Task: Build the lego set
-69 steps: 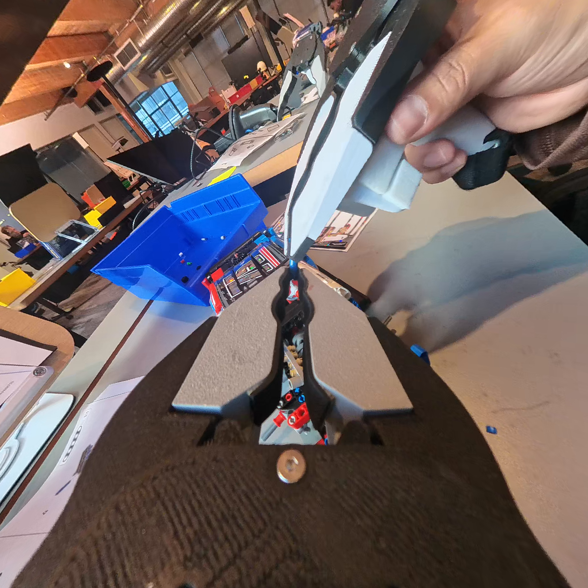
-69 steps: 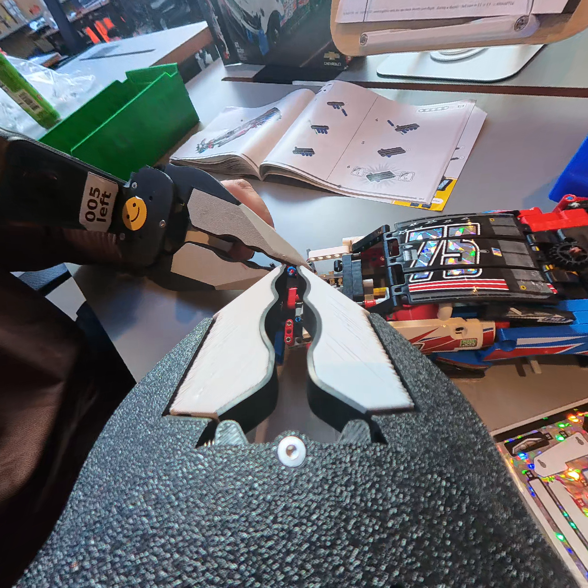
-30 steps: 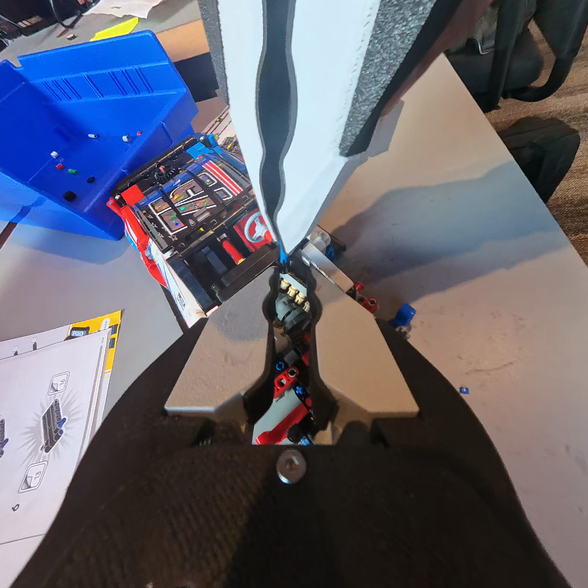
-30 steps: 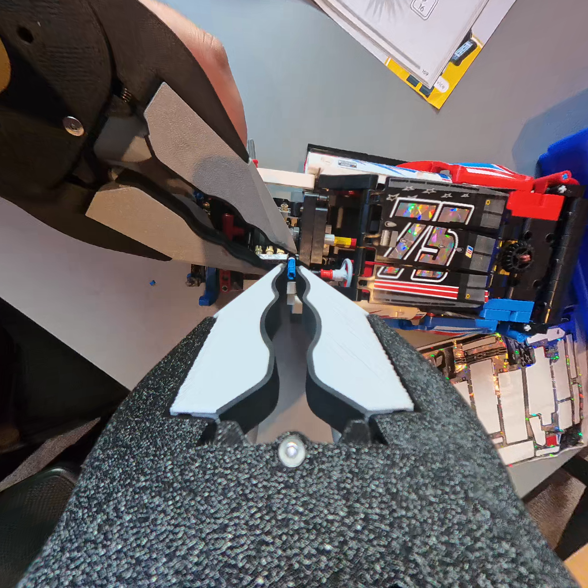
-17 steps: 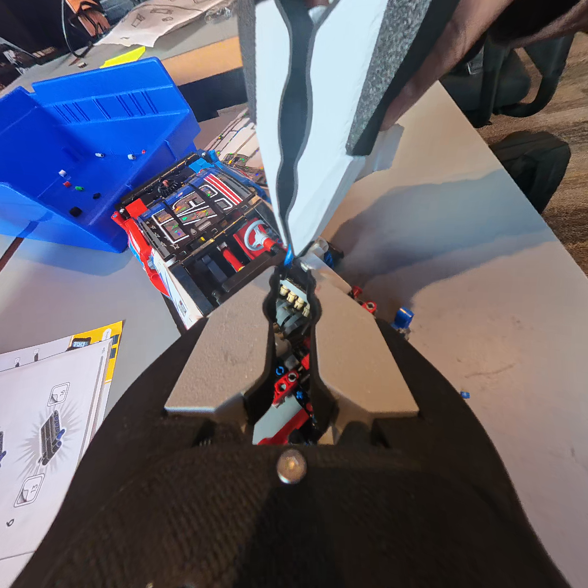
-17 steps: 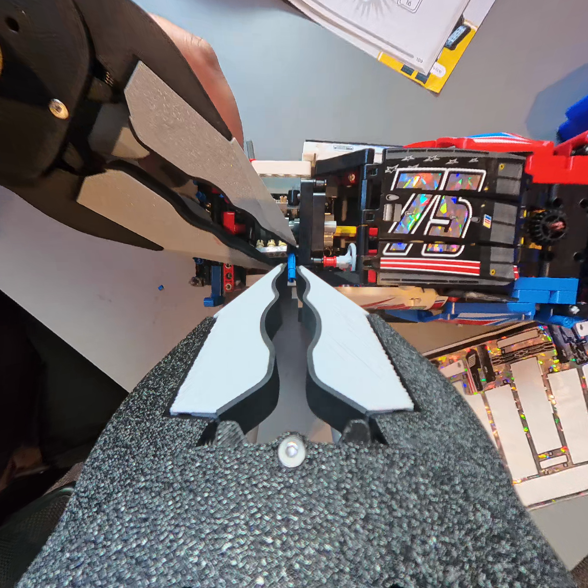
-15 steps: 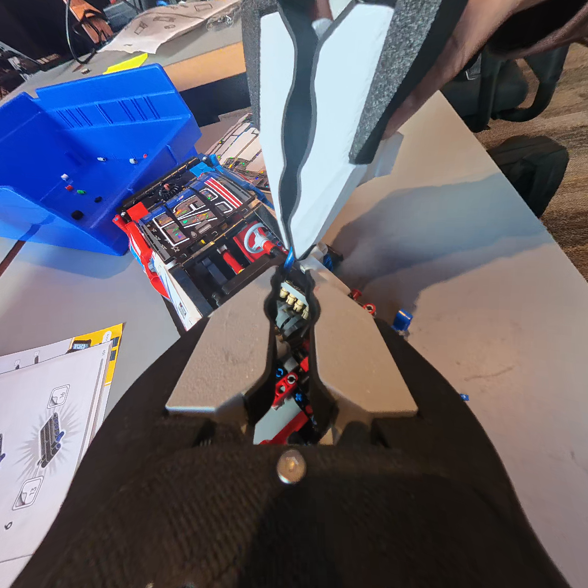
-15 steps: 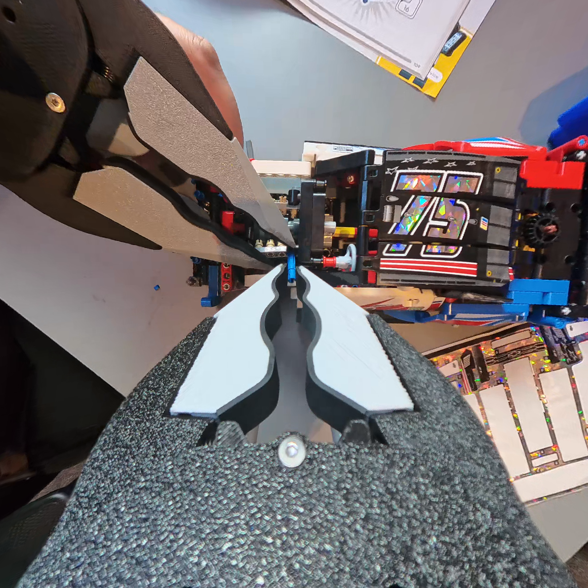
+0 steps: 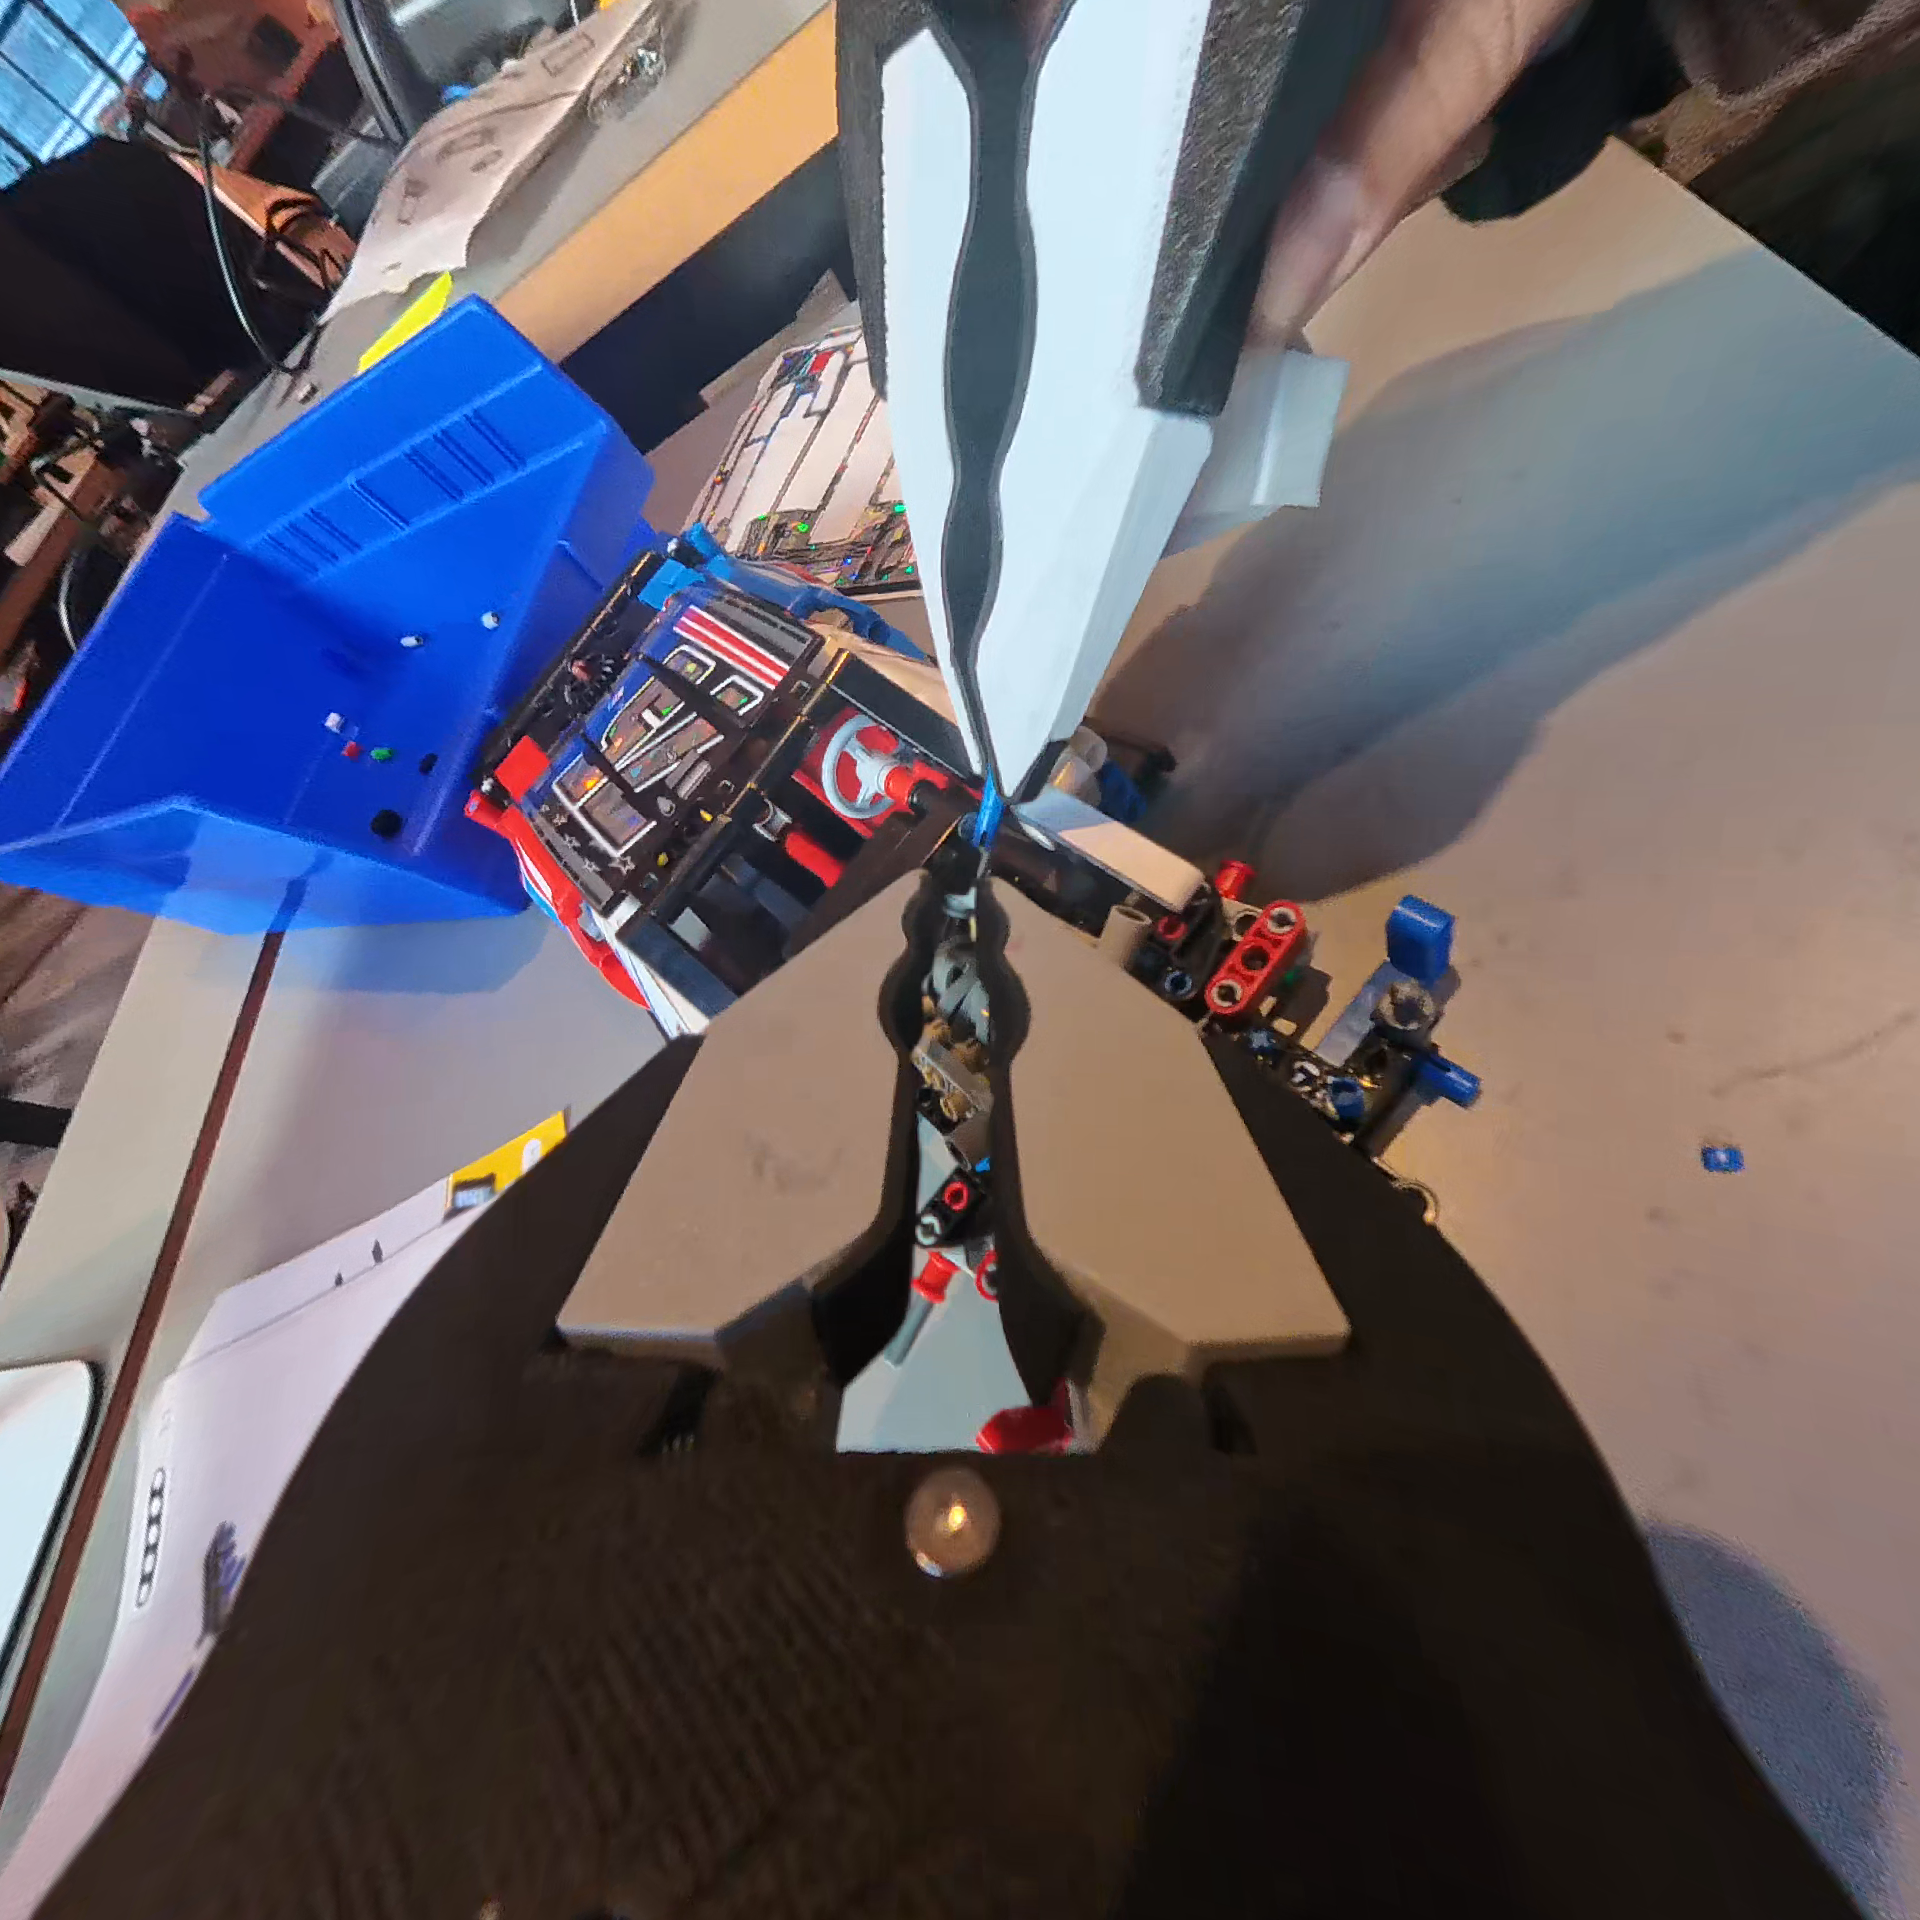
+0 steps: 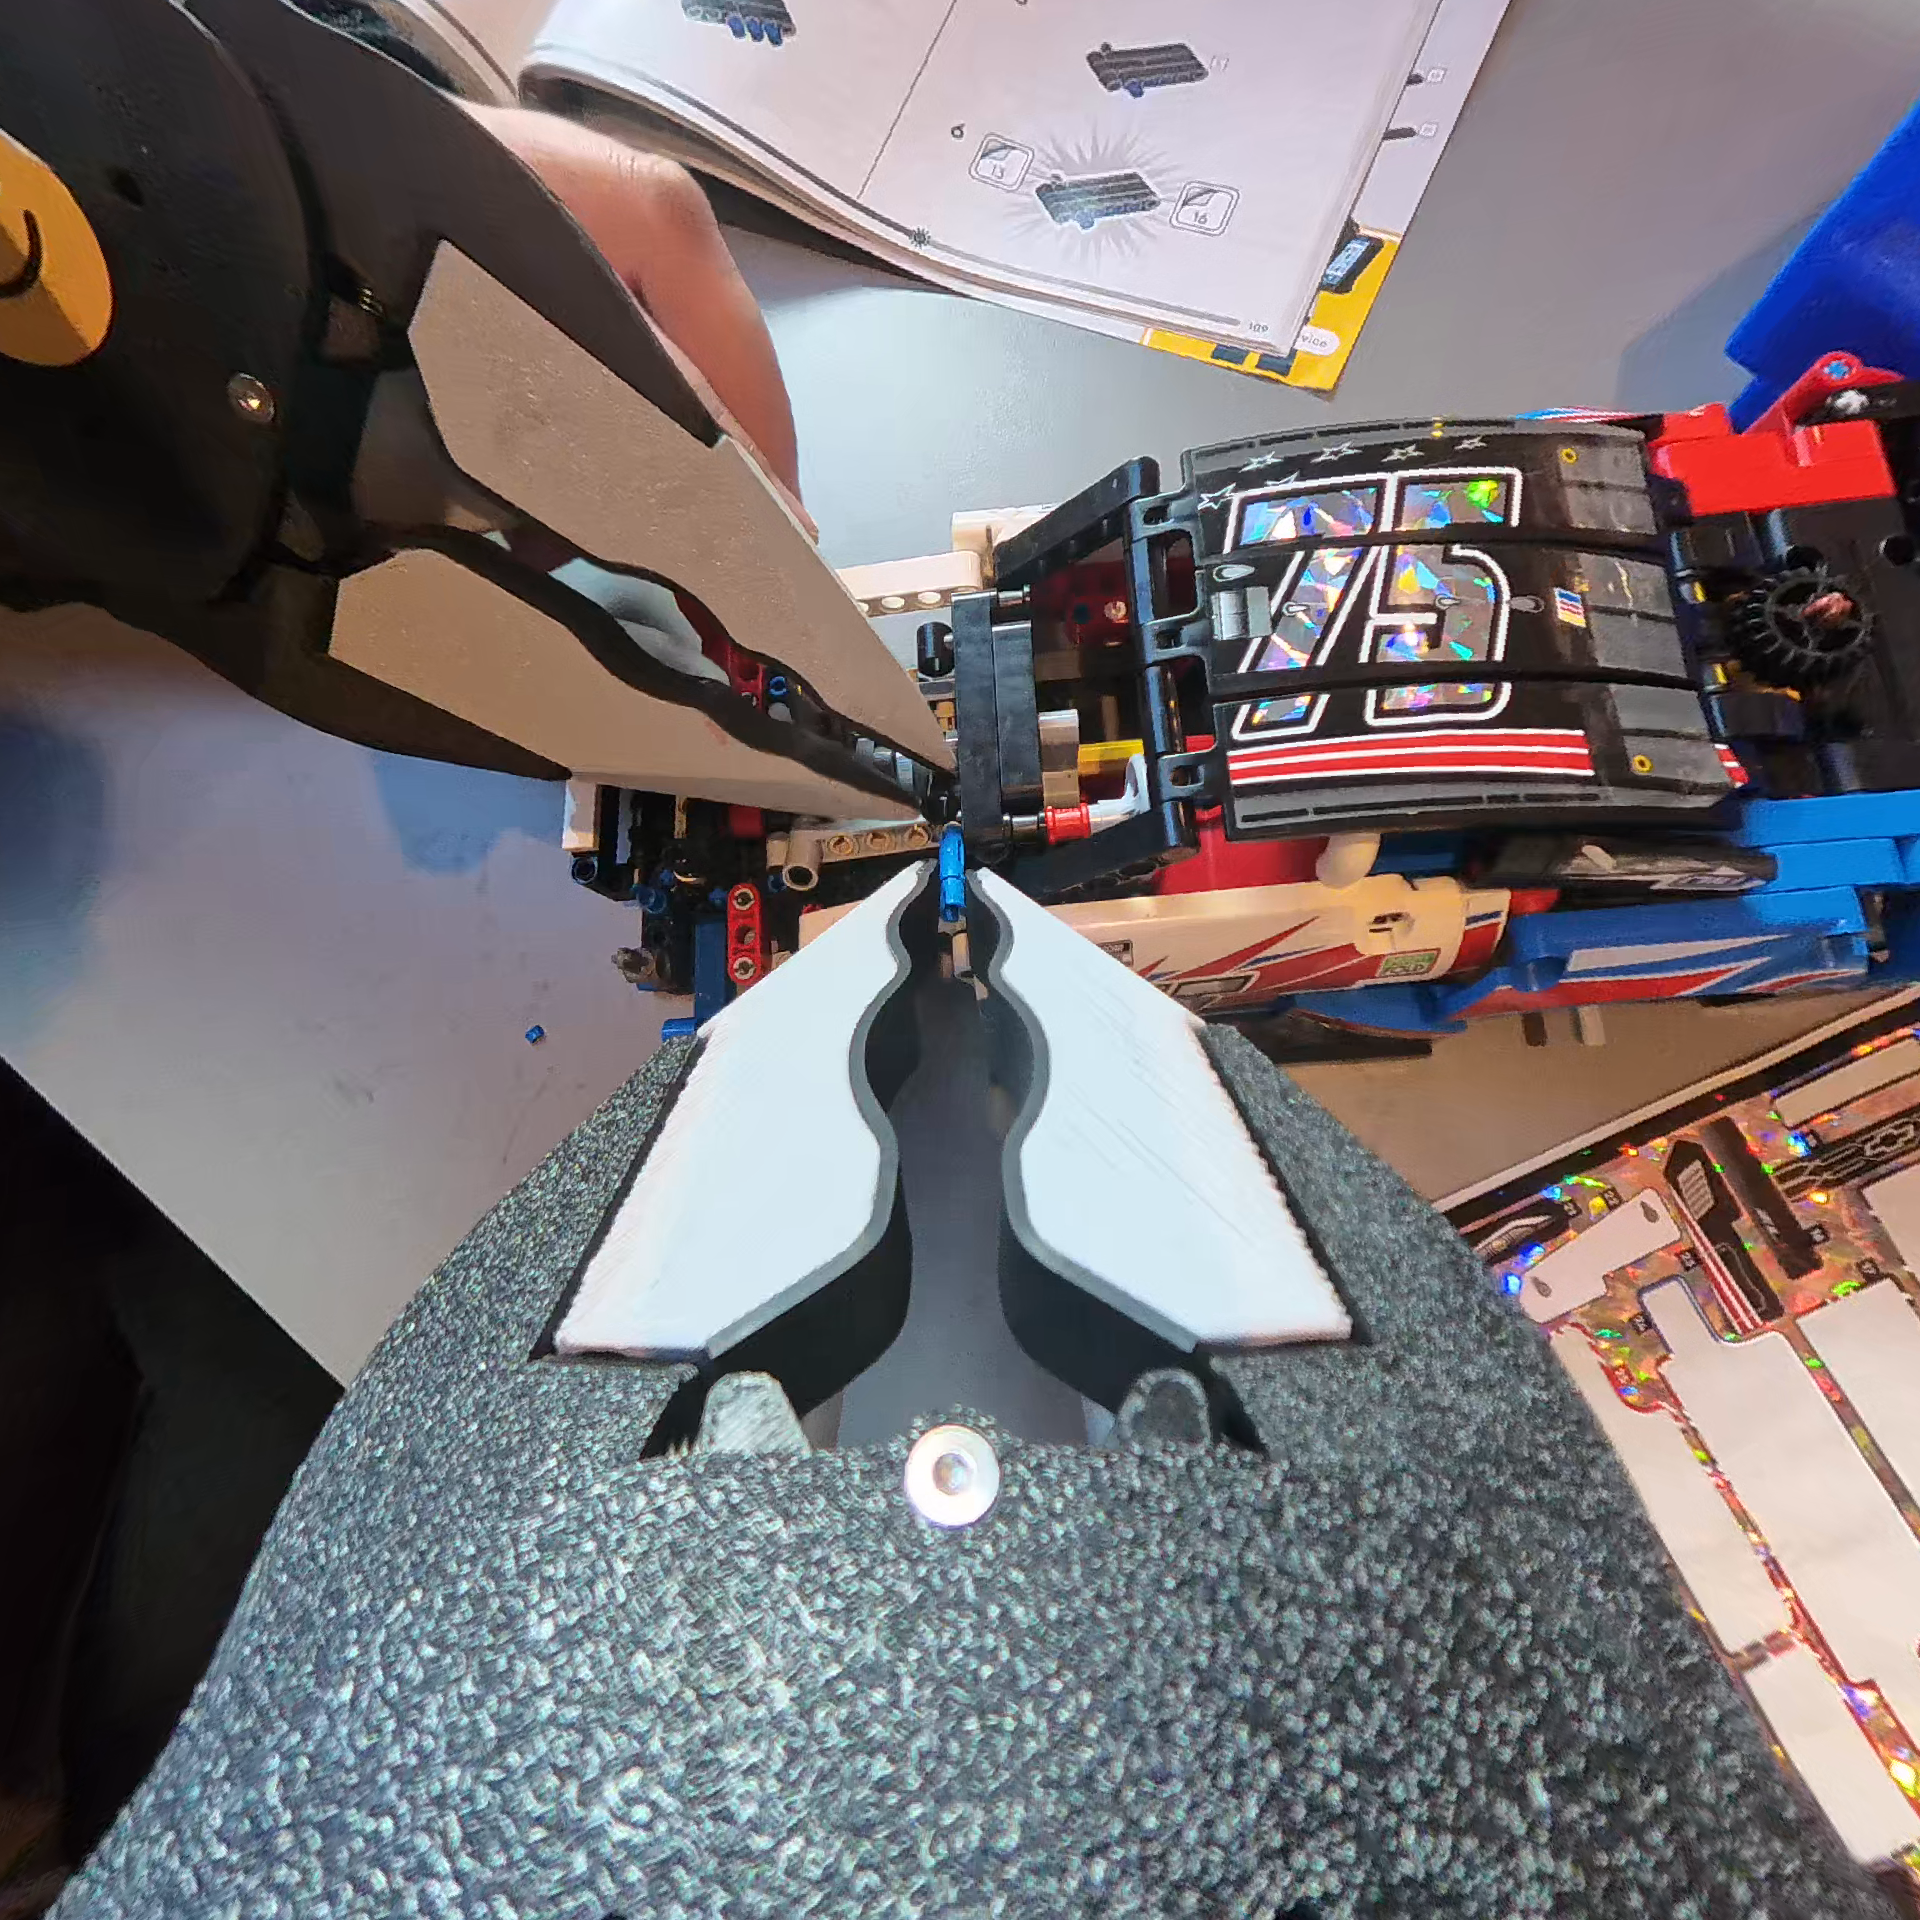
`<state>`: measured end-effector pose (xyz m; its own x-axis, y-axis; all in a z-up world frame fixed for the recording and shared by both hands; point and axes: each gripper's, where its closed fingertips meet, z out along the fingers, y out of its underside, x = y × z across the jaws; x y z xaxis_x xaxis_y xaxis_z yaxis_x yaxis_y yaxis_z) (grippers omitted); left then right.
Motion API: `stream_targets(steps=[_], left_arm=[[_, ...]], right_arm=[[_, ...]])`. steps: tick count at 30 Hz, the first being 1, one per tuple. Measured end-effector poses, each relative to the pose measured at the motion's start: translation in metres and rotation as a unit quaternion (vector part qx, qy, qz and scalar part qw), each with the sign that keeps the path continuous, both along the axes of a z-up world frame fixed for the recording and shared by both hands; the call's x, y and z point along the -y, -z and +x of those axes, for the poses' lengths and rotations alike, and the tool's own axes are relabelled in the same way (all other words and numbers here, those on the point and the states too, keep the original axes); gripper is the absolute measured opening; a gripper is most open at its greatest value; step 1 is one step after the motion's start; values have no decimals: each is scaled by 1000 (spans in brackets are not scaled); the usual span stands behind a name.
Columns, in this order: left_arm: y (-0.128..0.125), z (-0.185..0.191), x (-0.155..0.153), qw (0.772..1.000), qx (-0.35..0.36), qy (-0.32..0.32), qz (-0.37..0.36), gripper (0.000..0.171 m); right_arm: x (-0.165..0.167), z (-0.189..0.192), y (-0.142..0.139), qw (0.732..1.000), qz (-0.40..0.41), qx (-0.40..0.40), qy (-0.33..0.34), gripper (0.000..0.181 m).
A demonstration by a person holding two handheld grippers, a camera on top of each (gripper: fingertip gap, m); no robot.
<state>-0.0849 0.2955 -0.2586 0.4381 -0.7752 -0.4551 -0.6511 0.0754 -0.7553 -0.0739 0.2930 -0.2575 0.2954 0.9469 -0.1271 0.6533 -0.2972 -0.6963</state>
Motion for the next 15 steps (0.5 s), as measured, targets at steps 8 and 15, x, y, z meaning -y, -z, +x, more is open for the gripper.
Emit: stream_targets(steps=[8,15], left_arm=[[0,3,0,998,-33,21,45,5],[0,3,-2,998,-30,21,57,3]], right_arm=[[-1,-3,-8,1000,-3,-27,0,5],[0,-4,-10,999,-4,-46,8,4]])
